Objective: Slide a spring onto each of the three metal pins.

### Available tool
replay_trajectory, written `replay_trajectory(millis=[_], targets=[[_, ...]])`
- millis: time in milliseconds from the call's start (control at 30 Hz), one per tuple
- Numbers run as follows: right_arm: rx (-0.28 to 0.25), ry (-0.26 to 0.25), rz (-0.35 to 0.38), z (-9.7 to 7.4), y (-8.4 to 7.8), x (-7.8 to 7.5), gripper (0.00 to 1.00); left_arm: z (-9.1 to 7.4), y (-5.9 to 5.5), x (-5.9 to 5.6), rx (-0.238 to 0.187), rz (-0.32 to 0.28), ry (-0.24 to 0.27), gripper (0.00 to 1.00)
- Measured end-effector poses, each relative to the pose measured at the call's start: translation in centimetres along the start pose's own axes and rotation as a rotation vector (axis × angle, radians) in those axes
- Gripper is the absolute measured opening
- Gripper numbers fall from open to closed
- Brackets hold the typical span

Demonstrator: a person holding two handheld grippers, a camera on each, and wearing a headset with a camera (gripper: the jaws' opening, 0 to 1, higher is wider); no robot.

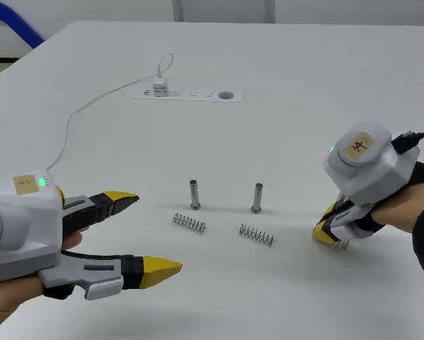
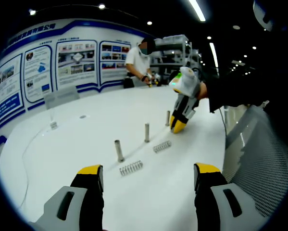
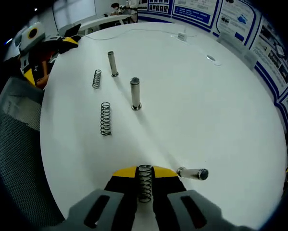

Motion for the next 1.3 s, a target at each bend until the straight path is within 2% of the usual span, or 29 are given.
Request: replay_trajectory(millis=[267, 733, 833, 1067, 1300], targets=[[-0.066, -0.025, 0.029, -1.8, -0.1, 0.1, 0.12, 0.0, 0.1, -0.1, -0.003, 0.006, -0.004, 0.78], [-0.126, -0.044, 0.057, -3.4, -0.5, 0.4, 0.12, 0.0, 0.3, -0.1, -0.004, 0.017, -0.008, 0.78], [-0.162, -0.029, 0.082, -4.0, -0.3, 0.5, 0.12, 0.0, 0.5, -0.2, -0.004, 0.022, -0.013, 0.78], [-0.232, 0.001, 0.098, -5.3, 0.5, 1.3, 0.12, 0.5, 1.8, -0.3, -0.033, 0.034, -0.034, 0.78], [-0.292, 0.041, 0.084, -6.2, 1.9, 2.6, 0.12, 1.9, 2.3, -0.9, -0.018, 0.068, -0.113, 0.77]])
Point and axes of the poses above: the centre of the closed fingertips' face, and the gripper's own axes: z roughly forward along the fingers, x roughly to its left, y roughly out of its top, the point moved 10 cm from there along -z, roughly backward along the fingers, and after that the axes turned 12 degrees about z, right-handed, at the moved point
